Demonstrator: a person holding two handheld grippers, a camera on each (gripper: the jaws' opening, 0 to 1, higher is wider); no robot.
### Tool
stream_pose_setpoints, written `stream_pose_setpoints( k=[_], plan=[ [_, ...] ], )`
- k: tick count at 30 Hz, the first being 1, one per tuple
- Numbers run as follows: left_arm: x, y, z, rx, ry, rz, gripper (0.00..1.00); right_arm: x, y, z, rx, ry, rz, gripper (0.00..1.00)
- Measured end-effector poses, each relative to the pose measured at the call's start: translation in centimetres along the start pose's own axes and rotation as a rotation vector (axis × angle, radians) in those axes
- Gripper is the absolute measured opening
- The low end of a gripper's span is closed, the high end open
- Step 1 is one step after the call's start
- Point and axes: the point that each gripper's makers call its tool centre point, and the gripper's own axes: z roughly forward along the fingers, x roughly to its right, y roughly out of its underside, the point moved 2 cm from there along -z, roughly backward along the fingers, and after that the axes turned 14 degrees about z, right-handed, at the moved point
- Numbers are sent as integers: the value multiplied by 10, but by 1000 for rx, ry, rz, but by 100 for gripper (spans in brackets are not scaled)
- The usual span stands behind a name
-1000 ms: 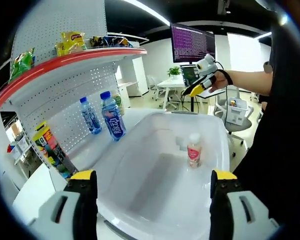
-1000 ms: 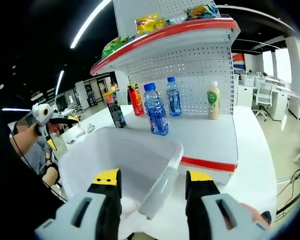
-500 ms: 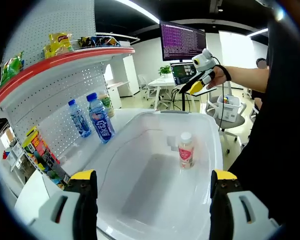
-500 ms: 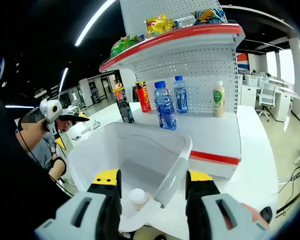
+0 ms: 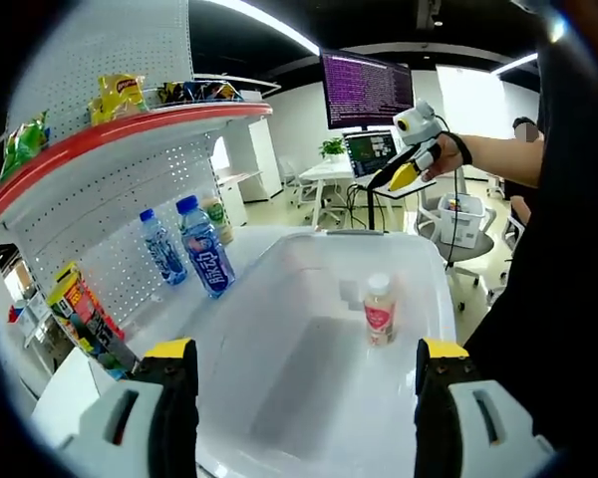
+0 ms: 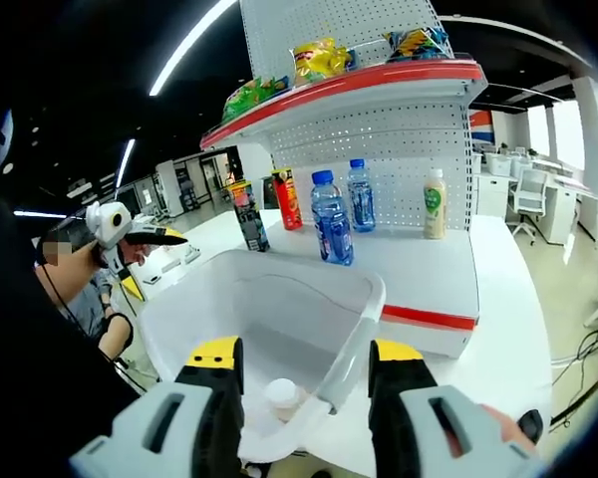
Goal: Place the items from the shopping basket onto the snack and drink counter
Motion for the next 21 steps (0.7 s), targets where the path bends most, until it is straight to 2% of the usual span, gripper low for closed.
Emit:
stream_pose_setpoints(
  k=[5, 8, 9, 13, 16, 18, 21],
  plan=[
    [5, -4, 9, 25, 30, 10, 90, -1, 3, -1, -15, 9, -12, 49],
    [4, -5, 15, 28, 21, 39, 90, -3, 6, -3, -21, 4, 2, 48],
    [2, -6, 18, 28, 10, 48, 90, 0, 4, -4, -7, 27, -11, 46],
    [5, -9, 26, 28, 6, 72, 90, 1, 1, -7, 2, 35, -9, 45],
    [10, -9, 30, 31, 28, 68, 89, -1, -3, -9, 18, 30, 1, 46],
    [13, -10, 32, 48, 38, 93, 87, -3, -3, -9, 23, 18, 10, 47],
    [17, -13, 34, 69, 49, 82, 86, -8, 1, -8, 12, -3, 14, 48]
  ],
)
